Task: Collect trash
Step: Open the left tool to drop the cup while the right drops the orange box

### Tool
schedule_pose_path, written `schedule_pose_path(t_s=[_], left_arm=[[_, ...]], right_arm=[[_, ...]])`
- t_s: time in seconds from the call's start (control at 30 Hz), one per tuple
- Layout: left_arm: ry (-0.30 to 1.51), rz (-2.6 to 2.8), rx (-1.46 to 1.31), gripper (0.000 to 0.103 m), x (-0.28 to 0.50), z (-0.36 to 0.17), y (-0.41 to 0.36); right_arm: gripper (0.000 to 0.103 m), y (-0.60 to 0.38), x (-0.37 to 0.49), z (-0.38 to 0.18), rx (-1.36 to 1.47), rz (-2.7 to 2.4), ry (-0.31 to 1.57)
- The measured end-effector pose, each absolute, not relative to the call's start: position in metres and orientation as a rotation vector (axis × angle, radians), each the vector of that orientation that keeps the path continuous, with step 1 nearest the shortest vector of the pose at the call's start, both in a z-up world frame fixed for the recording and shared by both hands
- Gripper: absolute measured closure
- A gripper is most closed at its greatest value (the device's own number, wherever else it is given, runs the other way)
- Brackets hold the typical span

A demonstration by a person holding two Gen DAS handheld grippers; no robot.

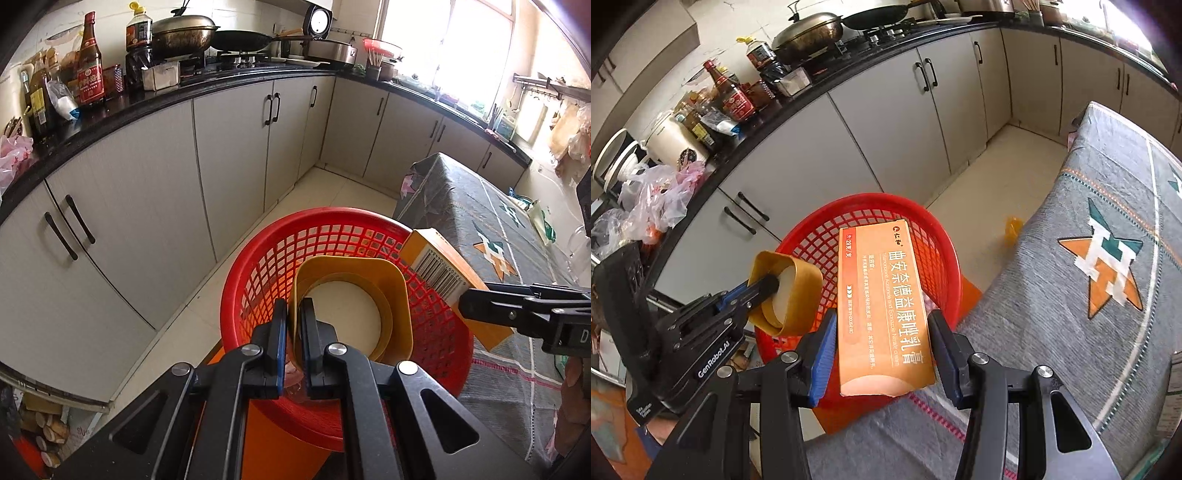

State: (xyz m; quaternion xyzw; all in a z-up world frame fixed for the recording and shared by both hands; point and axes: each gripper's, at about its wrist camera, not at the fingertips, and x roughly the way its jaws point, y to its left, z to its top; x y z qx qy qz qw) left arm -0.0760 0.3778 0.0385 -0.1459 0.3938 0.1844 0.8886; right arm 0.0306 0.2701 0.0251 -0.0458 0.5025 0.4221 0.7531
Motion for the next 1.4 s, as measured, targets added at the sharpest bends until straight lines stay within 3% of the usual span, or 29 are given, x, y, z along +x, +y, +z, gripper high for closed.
schedule_pose_path(t_s=[0.17, 0.23, 0.3, 1.4], left_arm=[[0.823, 0.374, -0.304, 0.091, -0.076, 0.036, 0.379], [0.824, 0.379, -0.305, 0.078, -0.076, 0.035, 0.38], [0.816, 0.382, -0.305, 0.073, -0.078, 0.036, 0.38], [0.79, 0.472, -0.262, 0.057, -0.111, 0.041, 0.36]], right_arm=[[0.048, 0.274, 0.036, 0.018, -0.09, 0.919, 1.115], [0.048, 0.273, 0.039, 0.016, -0.063, 0.942, 1.129], [0.048, 0.272, 0.041, 0.014, -0.049, 0.934, 1.133], [0.046, 0.228, 0.009, 0.024, -0.041, 0.948, 1.102]])
